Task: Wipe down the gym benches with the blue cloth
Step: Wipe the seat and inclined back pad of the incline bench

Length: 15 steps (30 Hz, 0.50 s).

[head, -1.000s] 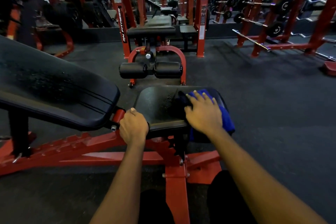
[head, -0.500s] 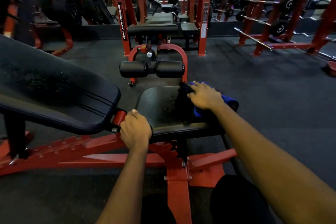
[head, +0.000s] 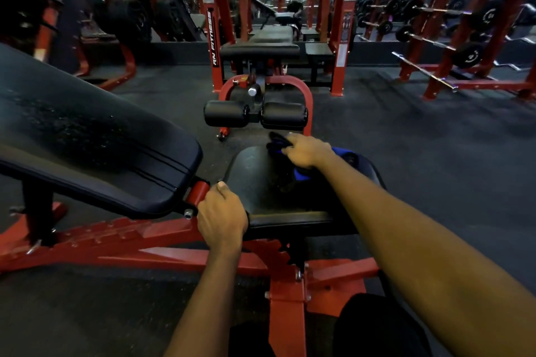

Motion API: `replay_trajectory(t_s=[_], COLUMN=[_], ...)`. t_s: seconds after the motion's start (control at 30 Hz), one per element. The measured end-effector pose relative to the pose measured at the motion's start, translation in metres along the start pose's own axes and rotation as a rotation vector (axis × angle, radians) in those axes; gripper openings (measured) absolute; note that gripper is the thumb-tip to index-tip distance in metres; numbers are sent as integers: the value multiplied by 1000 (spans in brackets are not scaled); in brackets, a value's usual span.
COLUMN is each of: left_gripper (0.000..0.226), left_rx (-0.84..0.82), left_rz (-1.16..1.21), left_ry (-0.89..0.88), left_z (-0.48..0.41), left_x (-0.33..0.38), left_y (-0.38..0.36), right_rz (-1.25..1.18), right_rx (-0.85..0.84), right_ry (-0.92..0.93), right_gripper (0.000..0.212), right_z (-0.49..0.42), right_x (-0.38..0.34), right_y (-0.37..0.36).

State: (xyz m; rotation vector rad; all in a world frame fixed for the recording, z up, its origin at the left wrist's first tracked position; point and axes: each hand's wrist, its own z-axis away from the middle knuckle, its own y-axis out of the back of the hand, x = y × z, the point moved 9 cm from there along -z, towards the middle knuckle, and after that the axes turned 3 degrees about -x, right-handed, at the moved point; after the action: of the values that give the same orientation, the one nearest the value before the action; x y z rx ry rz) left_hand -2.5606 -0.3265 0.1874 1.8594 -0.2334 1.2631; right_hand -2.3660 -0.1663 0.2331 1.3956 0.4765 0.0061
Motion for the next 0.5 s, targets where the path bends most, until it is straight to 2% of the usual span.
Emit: replay_trajectory(t_s=[0.07,0.13,0.23,0.33,0.5], left_gripper=[49,49,47,46,43], left_rx=[2,8,22,41,83], left_rz=[6,17,20,44,73], left_ry=[14,17,26,42,48], left_z=[-1,-1,0,-1,3], left_x=[-3,-4,-5,-6,-5], left_y=[-1,-1,0,0,5], right_rz=[-6,-58,-106,11,6], right_rx=[-17,-19,-35,-47,-70], right_ry=[149,211,130,69,319], right_gripper=[53,51,40,42,51], right_z=[9,15,-2,-34,-42], right_x=[-9,0,18,2,-50], right_y=[-7,-7,-3,-4,-20])
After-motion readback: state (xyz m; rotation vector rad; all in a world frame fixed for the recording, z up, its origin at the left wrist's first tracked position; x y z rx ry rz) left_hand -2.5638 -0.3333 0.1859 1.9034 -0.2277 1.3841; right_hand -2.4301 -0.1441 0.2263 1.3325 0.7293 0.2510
